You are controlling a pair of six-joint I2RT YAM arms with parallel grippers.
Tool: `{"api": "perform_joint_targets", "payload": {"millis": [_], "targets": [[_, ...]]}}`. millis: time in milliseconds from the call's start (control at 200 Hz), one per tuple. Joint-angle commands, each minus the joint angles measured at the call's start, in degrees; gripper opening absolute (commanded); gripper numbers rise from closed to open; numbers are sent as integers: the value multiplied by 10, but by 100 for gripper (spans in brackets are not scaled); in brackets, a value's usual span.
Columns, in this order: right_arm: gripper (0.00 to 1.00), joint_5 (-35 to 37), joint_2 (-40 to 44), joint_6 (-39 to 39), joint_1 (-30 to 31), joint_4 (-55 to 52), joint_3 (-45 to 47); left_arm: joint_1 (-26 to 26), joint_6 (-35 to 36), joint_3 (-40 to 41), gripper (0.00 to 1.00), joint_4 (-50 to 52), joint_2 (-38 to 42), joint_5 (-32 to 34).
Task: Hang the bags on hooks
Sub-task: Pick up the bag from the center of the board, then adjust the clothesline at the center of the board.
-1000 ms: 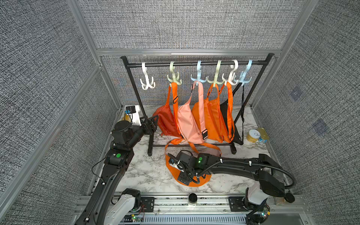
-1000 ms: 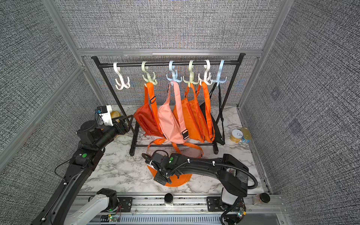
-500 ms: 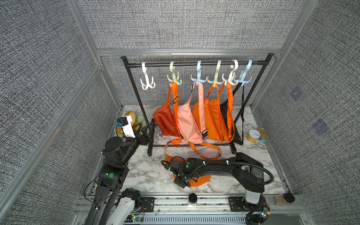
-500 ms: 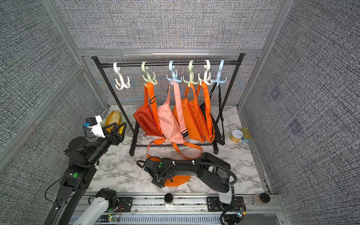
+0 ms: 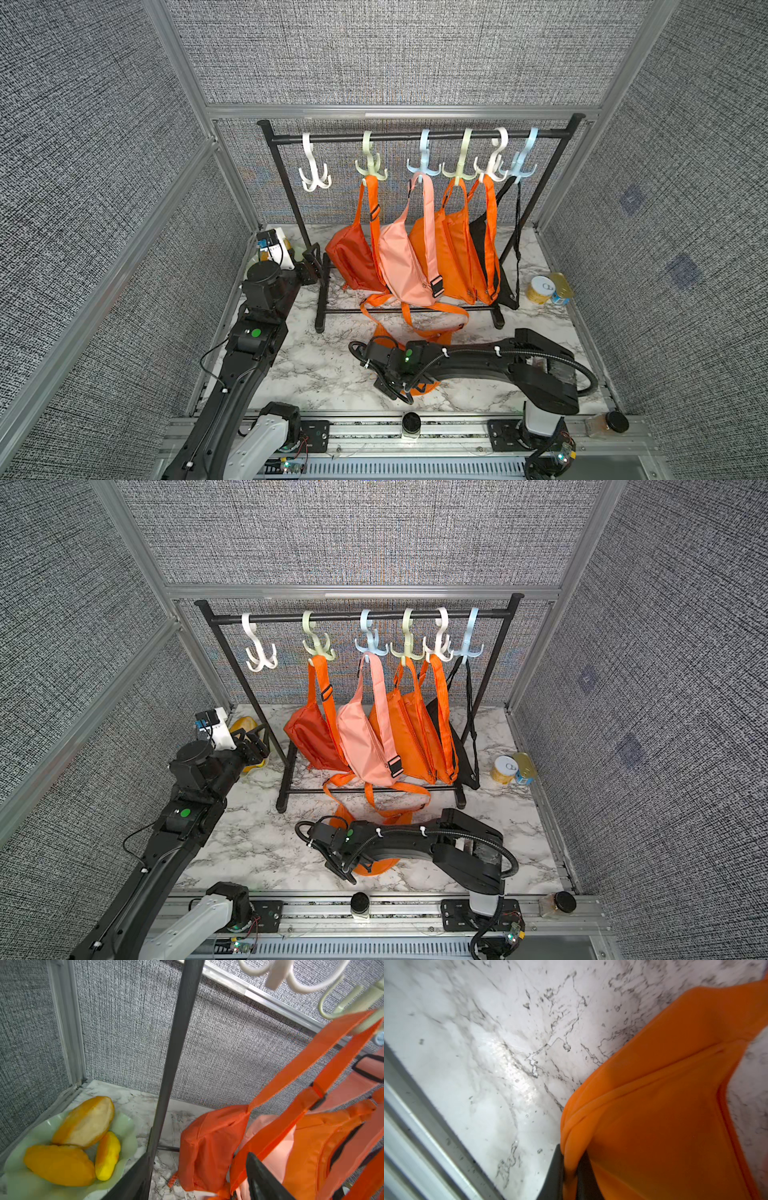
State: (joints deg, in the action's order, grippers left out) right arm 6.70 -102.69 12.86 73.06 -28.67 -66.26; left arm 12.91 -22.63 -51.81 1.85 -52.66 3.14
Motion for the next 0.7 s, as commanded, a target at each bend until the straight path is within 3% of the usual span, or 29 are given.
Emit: {"api": "perform_joint_targets", "payload": {"millis": [0, 255, 480, 610, 695], "targets": [[0, -11, 34, 10, 1, 29, 10, -8, 25, -22, 72, -53, -35, 41], [0, -16, 129, -1, 1, 48, 30, -47, 46, -55, 70, -129, -133, 30], [0, 8, 205, 5, 0, 73, 65, -49, 72, -55, 66, -215, -185, 5], [0, 16, 230, 8, 0, 74, 75, -49, 85, -67, 55, -238, -212, -3], [0, 19, 244, 9, 0, 71, 75, -49, 92, -83, 42, -229, -227, 2]]}}
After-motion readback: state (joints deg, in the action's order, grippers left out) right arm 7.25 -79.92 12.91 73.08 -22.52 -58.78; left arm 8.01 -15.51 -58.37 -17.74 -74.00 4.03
